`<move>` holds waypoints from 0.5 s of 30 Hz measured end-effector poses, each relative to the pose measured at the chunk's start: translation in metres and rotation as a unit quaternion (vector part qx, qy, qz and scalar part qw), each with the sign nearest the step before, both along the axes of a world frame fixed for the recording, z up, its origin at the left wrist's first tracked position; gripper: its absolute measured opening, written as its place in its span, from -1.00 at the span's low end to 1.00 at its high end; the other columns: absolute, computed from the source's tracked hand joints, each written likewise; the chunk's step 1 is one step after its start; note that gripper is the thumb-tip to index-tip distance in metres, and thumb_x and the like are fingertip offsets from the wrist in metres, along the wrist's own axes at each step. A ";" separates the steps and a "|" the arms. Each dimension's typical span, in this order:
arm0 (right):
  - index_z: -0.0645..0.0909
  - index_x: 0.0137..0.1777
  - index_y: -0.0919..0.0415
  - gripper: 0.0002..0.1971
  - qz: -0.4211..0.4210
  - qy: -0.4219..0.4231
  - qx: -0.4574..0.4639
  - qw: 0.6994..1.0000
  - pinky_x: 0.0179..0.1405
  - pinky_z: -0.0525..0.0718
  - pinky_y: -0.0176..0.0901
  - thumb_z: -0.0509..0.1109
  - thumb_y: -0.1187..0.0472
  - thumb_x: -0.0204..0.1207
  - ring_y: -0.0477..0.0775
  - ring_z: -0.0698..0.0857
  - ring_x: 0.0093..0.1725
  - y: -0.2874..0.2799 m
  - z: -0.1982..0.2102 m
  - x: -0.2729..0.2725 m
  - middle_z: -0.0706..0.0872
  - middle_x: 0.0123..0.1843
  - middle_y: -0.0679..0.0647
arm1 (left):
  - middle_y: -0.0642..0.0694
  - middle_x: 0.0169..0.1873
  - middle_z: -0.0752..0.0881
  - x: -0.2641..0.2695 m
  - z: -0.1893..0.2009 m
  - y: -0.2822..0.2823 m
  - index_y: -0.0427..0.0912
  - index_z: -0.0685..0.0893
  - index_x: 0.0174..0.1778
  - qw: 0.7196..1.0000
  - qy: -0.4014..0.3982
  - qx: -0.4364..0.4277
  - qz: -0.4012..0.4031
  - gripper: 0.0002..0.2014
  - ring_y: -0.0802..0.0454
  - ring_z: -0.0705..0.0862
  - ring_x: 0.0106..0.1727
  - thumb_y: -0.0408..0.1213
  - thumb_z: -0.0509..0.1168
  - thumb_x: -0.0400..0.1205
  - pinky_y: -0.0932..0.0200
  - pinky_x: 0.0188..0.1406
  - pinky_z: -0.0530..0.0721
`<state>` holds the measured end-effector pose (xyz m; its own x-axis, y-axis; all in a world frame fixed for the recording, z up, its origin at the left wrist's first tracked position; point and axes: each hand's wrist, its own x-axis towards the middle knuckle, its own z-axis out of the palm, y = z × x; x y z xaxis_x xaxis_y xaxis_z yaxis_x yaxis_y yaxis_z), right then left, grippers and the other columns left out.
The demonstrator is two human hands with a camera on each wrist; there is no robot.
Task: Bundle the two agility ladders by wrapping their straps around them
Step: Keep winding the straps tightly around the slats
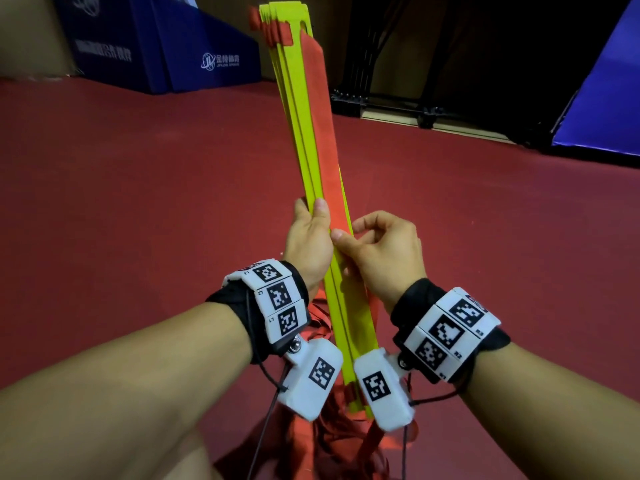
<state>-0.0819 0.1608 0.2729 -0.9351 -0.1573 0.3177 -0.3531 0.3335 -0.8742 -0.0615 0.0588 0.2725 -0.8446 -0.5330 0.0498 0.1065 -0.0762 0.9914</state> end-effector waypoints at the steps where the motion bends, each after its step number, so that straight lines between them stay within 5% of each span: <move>1: 0.61 -0.23 0.08 -0.71 -0.005 0.006 -0.005 1.000 -0.15 0.79 0.21 0.67 0.01 0.39 0.04 0.78 -0.44 0.000 0.000 0.000 0.75 -0.51 0.04 | -0.22 0.71 0.31 0.000 0.000 0.001 -0.18 -0.03 0.80 1.000 0.003 0.003 -0.004 -0.25 -0.11 0.32 0.71 0.16 0.05 0.81 -0.12 0.70 0.31; 4: 0.63 -0.30 0.06 -0.71 -0.035 0.048 0.028 0.998 -0.19 0.73 -0.01 0.68 -0.02 0.36 -0.04 0.70 -0.41 0.001 0.001 0.001 0.72 -0.46 -0.05 | -0.19 0.71 0.30 0.002 0.001 0.003 -0.22 -0.07 0.80 1.000 -0.012 -0.018 -0.017 -0.27 -0.08 0.30 0.71 0.13 -0.01 0.83 0.06 0.68 0.29; 7: 0.64 -0.31 0.06 -0.76 -0.041 0.073 0.048 0.995 -0.23 0.66 -0.09 0.65 0.04 0.38 -0.09 0.62 -0.43 0.001 0.000 0.004 0.68 -0.47 -0.09 | -0.09 0.39 0.57 0.001 -0.001 0.003 -0.30 0.07 0.73 0.999 -0.006 -0.034 -0.008 -0.34 -0.03 0.56 0.43 0.03 0.08 0.83 0.14 0.42 0.50; 9: 0.64 -0.30 0.09 -0.78 -0.037 0.082 0.059 0.994 -0.24 0.63 -0.11 0.63 0.07 0.39 -0.10 0.59 -0.45 0.000 -0.001 0.007 0.67 -0.48 -0.08 | -0.13 0.29 0.63 -0.002 -0.005 0.001 -0.27 0.19 0.65 0.999 -0.003 -0.040 -0.006 -0.42 -0.11 0.64 0.35 0.00 0.14 0.82 0.01 0.41 0.58; 12: 0.66 -0.23 0.08 -0.81 -0.030 0.074 0.063 0.995 -0.27 0.61 -0.15 0.62 0.07 0.43 -0.15 0.59 -0.47 0.001 -0.002 0.007 0.65 -0.48 -0.11 | -0.30 0.43 0.61 -0.003 -0.006 0.000 -0.25 0.18 0.68 0.999 -0.011 -0.041 -0.012 -0.34 -0.25 0.62 0.43 0.09 0.14 0.78 -0.22 0.48 0.57; 15: 0.65 0.06 0.08 -0.83 0.027 0.020 0.062 0.998 -0.17 0.69 -0.16 0.53 0.09 0.54 -0.22 0.74 -0.40 0.002 -0.004 0.009 0.76 -0.45 -0.11 | -0.34 0.50 0.56 -0.005 -0.004 -0.005 -0.24 0.17 0.70 1.000 -0.005 -0.031 0.003 -0.31 -0.32 0.58 0.49 0.12 0.10 0.75 -0.32 0.48 0.55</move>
<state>-0.0731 0.1624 0.2692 -0.9111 -0.2470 0.3299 -0.4073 0.4173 -0.8124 -0.0662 0.0540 0.2684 -0.8426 -0.5335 0.0738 0.0961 -0.0141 0.9953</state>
